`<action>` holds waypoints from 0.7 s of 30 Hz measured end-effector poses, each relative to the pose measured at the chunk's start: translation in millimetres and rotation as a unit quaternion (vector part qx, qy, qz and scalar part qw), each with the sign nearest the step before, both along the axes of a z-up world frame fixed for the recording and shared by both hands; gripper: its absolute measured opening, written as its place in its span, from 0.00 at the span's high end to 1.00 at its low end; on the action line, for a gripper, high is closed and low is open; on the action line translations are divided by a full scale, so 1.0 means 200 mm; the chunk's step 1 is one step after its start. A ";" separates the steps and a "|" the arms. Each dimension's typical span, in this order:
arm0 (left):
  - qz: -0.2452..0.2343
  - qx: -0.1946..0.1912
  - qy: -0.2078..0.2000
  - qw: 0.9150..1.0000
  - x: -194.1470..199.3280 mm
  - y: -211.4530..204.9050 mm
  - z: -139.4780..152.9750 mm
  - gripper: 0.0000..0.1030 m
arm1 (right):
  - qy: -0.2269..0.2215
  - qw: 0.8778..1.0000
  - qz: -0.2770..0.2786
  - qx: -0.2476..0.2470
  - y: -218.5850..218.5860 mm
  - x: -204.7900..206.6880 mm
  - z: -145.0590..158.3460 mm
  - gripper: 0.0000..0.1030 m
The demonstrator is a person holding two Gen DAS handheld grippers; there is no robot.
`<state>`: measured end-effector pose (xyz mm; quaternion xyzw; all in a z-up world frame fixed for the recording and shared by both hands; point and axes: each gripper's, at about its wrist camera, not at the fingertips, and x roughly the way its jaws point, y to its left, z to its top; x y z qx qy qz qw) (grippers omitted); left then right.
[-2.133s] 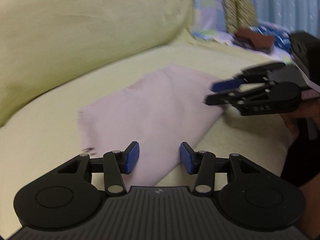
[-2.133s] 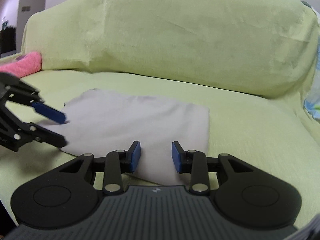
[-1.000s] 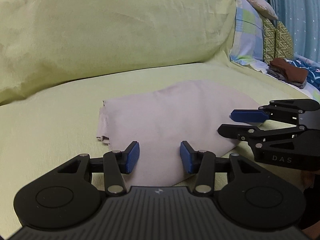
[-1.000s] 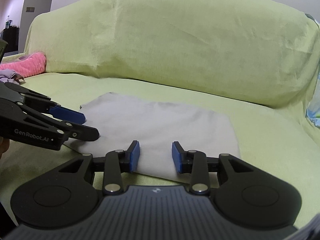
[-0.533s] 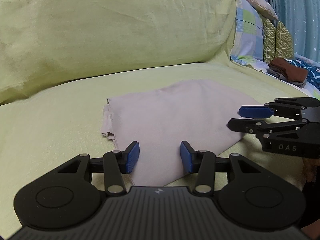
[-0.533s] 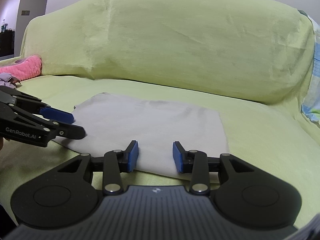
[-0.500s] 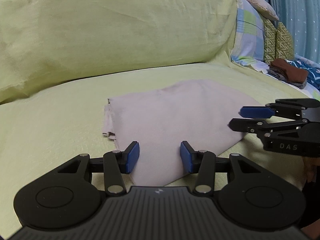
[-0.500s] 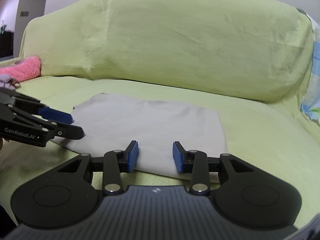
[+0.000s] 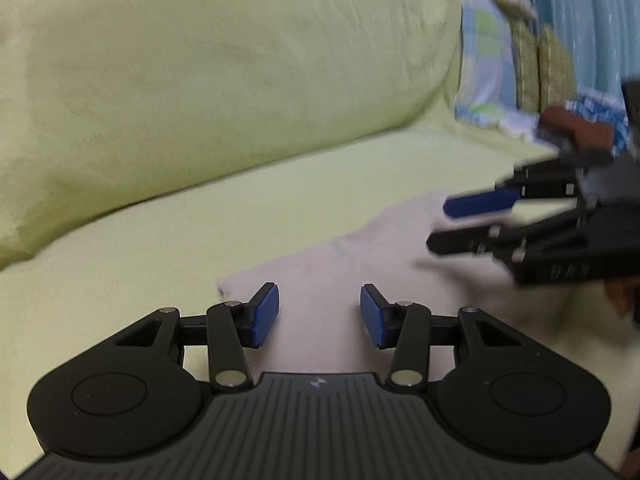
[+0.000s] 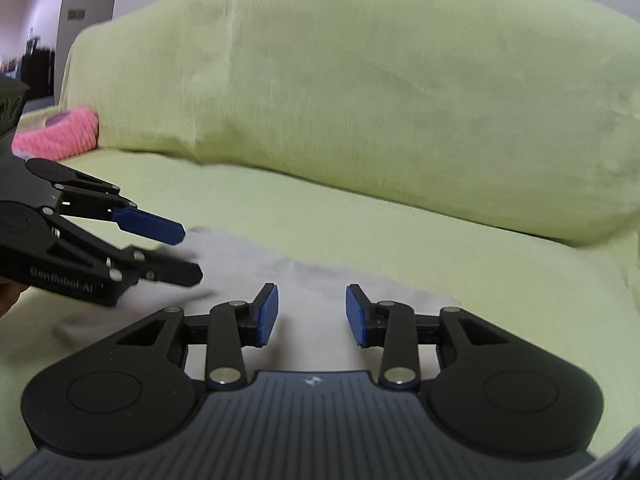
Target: Fold clothes
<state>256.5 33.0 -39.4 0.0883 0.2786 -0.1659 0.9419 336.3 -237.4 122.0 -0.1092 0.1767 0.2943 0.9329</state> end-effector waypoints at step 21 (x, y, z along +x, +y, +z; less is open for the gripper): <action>-0.001 -0.032 -0.005 0.999 0.22 -0.04 0.09 0.51 | 0.042 0.998 -0.052 0.018 -0.02 0.14 -0.01 0.69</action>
